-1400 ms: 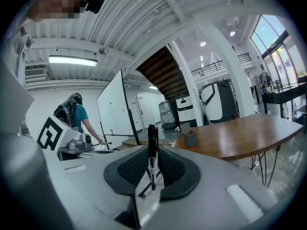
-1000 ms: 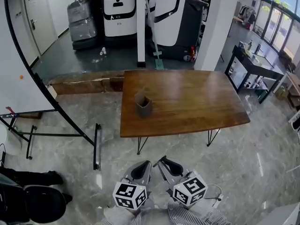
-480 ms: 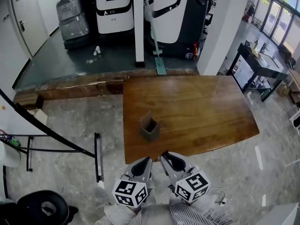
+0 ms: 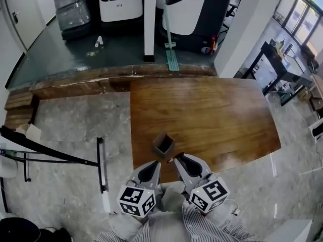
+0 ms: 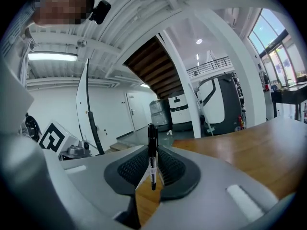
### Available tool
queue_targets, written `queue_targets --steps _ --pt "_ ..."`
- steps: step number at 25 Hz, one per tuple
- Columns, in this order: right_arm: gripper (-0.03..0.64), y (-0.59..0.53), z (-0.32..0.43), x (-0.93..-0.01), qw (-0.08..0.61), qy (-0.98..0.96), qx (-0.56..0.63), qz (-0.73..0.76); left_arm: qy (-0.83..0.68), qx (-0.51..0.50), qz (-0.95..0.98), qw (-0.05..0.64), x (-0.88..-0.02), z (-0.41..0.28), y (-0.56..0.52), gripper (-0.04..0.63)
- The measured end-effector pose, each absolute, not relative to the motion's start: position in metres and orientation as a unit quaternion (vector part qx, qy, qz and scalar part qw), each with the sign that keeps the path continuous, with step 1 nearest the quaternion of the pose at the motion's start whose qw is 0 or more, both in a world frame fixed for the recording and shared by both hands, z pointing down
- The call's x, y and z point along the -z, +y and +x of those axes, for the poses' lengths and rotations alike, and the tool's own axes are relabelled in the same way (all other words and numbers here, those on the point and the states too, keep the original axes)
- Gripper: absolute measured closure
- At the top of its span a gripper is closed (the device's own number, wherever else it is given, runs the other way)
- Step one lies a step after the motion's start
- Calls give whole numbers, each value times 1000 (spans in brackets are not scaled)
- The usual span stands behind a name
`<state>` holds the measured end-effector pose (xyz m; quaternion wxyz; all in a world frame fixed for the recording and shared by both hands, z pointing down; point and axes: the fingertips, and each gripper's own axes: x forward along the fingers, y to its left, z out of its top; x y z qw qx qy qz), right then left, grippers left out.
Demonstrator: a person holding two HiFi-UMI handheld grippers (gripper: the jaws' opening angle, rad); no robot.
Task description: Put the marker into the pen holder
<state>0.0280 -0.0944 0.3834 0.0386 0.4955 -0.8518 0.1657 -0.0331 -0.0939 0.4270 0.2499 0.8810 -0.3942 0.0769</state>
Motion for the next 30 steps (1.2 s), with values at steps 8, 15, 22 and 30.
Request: queue_targets --steps 8,15,22,30 --pt "557 -129 33 -401 55 -854 -183 483 -408 -86 867 274 -441 -30 -114 588" --pt "557 -162 37 -416 67 -856 -182 480 -422 -92 853 293 -463 -30 -122 588" --pt "557 -175 31 -447 80 -858 -200 467 -435 -101 836 320 -492 -34 -119 588" --pt "557 -164 22 -485 105 -856 -221 455 -440 -108 827 332 -509 -36 -115 588"
